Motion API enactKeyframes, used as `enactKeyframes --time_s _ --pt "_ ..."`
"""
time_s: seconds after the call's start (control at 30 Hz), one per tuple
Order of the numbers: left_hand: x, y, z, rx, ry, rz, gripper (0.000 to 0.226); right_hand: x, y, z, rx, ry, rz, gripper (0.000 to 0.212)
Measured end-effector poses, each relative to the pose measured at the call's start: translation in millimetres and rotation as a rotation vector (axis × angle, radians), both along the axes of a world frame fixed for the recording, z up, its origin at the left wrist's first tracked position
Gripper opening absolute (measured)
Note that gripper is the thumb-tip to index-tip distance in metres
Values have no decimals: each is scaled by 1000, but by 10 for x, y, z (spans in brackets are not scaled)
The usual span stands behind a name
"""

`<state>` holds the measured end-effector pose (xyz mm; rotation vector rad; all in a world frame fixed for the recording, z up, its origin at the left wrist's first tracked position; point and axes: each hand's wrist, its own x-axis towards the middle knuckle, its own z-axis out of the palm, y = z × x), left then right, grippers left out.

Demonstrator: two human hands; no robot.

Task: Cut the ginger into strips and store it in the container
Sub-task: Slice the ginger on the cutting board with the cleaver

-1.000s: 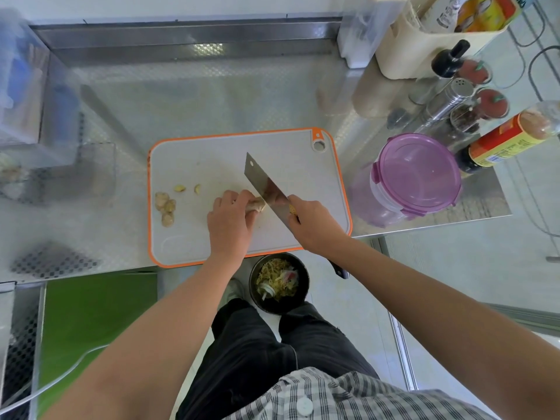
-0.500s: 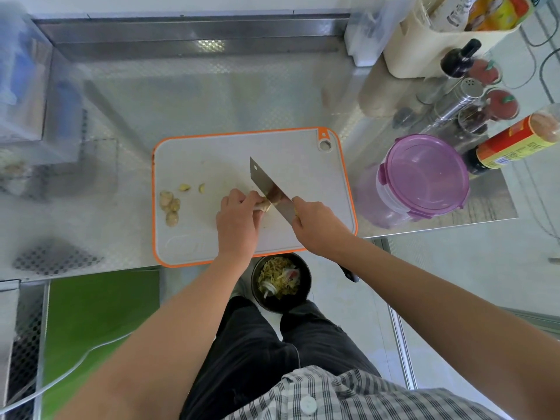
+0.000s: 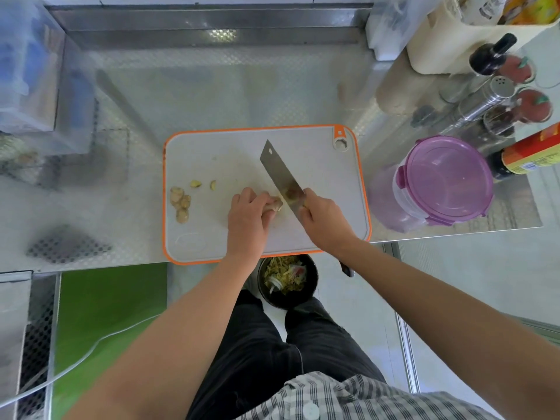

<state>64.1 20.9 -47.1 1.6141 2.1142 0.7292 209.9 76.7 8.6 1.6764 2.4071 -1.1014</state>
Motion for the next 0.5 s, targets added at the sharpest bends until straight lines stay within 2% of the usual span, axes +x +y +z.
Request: enactKeyframes --time_s 0.17,0.27,0.37,0.5 --pt "-3 4 13 -5 -18 8 21 46 39 172 -3 -21 60 4" --pt "-2 5 15 -1 -14 10 21 31 -2 199 -25 -95 73 15" --pt "-2 2 18 6 -11 5 19 11 -31 211 -38 -123 70 3" --pt "4 2 24 15 -20 11 17 -17 -39 189 -39 -177 84 8"
